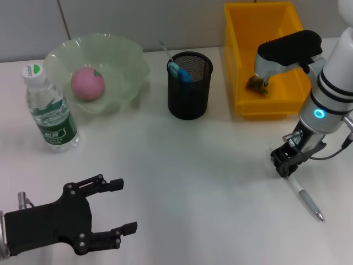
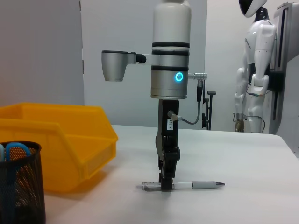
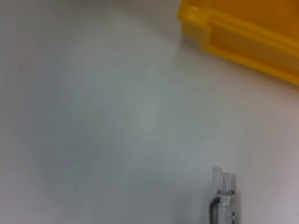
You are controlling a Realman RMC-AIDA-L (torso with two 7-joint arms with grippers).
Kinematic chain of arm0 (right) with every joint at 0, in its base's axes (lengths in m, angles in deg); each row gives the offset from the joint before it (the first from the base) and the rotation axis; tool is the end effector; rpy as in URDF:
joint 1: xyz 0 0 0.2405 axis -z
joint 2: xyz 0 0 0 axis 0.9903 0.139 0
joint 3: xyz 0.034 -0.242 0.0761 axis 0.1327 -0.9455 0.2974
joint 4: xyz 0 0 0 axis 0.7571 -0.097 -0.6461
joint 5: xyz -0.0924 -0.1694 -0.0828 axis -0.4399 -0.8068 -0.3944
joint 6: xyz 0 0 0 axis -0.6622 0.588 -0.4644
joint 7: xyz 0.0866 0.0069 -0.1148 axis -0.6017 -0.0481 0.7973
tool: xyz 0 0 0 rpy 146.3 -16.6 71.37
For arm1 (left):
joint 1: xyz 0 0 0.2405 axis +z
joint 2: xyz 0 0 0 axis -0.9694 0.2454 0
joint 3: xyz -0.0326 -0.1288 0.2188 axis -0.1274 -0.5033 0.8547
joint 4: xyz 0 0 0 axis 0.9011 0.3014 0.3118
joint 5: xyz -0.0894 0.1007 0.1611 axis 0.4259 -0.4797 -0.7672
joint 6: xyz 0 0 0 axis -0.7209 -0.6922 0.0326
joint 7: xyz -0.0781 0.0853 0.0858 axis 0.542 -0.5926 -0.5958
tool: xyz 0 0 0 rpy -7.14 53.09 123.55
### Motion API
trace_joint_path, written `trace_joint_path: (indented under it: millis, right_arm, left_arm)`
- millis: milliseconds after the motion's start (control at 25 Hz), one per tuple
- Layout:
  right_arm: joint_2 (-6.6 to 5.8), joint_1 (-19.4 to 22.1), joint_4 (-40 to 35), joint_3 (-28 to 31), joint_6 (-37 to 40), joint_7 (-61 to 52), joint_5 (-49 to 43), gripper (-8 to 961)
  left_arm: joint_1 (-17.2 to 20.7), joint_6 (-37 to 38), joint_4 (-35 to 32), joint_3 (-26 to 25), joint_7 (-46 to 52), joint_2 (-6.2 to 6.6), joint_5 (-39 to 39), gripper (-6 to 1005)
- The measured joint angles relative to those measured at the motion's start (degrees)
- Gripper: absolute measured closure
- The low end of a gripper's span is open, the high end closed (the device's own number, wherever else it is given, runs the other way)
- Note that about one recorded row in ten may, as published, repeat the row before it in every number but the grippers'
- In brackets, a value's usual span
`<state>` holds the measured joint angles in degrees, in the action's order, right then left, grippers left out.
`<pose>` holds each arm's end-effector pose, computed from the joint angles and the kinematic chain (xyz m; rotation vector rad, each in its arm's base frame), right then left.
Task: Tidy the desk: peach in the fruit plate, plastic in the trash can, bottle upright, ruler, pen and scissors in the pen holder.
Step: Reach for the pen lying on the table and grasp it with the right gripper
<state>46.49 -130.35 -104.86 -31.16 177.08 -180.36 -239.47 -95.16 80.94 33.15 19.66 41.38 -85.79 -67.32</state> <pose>0.2200 0.3785 -0.0161 -2.1375 1.4561 -0.7949 -0.2910 0.2519 -0.0284 -2.8073 -0.1697 -0.8175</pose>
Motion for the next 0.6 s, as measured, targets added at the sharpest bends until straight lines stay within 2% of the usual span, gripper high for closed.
trace_joint_path:
  millis: [400,600]
  right_arm:
    - [-0.02,0.1,-1.2,0.0,0.3,0.3,0.1,790]
    - [-0.07,1.0,-7.6,1.5,3.0,1.3,1.0,790]
  left_arm:
    - [-0.1,0.0,0.0,-0.5,0.0,0.0,0.0,172]
    - [-0.1,0.1,-0.1,-0.5,0.0,0.05,0.0,172]
